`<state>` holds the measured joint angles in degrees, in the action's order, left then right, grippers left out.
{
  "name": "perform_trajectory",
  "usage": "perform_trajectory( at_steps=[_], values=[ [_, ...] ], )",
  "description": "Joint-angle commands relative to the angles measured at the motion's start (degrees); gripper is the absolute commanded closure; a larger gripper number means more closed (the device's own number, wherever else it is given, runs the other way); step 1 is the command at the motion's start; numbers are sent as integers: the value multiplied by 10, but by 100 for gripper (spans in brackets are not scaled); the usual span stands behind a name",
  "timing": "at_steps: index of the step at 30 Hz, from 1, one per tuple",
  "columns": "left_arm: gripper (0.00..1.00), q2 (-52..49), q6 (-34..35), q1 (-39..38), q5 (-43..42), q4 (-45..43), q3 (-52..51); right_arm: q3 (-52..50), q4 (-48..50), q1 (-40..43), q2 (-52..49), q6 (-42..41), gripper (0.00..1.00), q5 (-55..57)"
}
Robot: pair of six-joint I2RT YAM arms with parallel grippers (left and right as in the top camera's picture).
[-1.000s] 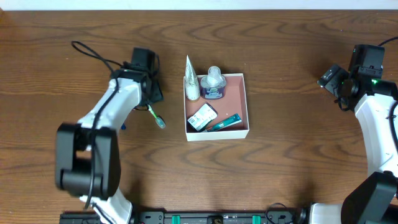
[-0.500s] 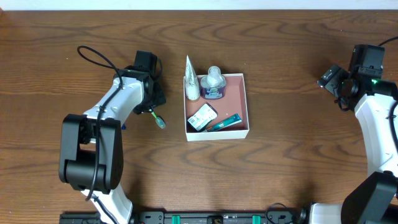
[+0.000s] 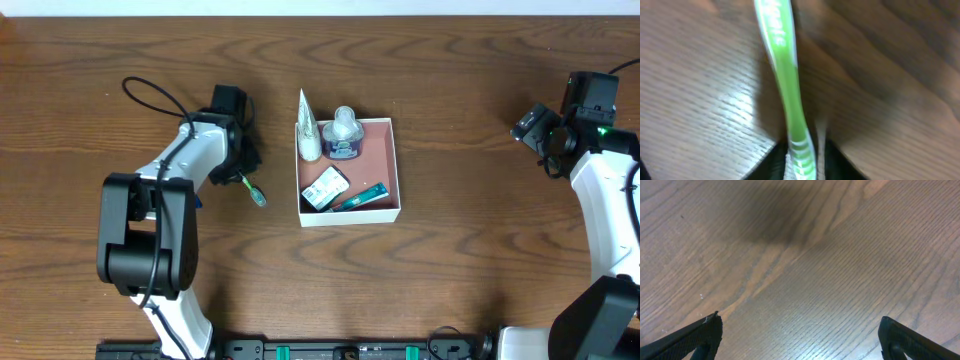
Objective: Pack container
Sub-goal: 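Lower the left gripper onto the green toothbrush and grasp it, then carry the toothbrush into the box and release it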
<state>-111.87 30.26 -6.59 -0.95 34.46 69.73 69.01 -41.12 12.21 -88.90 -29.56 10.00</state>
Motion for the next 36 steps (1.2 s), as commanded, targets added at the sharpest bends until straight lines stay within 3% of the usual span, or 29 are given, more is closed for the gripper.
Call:
perform_trajectory(
  at_steps=[1,11,19,25,30,36],
  values=[
    [88,-35,1,8,-1,-3,-12,3,0,2,-3,-6,1,3],
    [94,54,-114,10,-7,70,36,2,0,2,-3,-6,1,3],
    [94,276,-380,-4,-202,60,44,3,0,2,-3,-6,1,3],
    [94,413,-478,-61,-212,3,44,3,0,2,-3,-6,1,3],
    [94,437,-589,-131,-242,-18,43,3,0,2,-3,-6,1,3],
    [94,379,-760,-209,-254,-7,26,3,0,2,-3,-6,1,3]
  ],
)
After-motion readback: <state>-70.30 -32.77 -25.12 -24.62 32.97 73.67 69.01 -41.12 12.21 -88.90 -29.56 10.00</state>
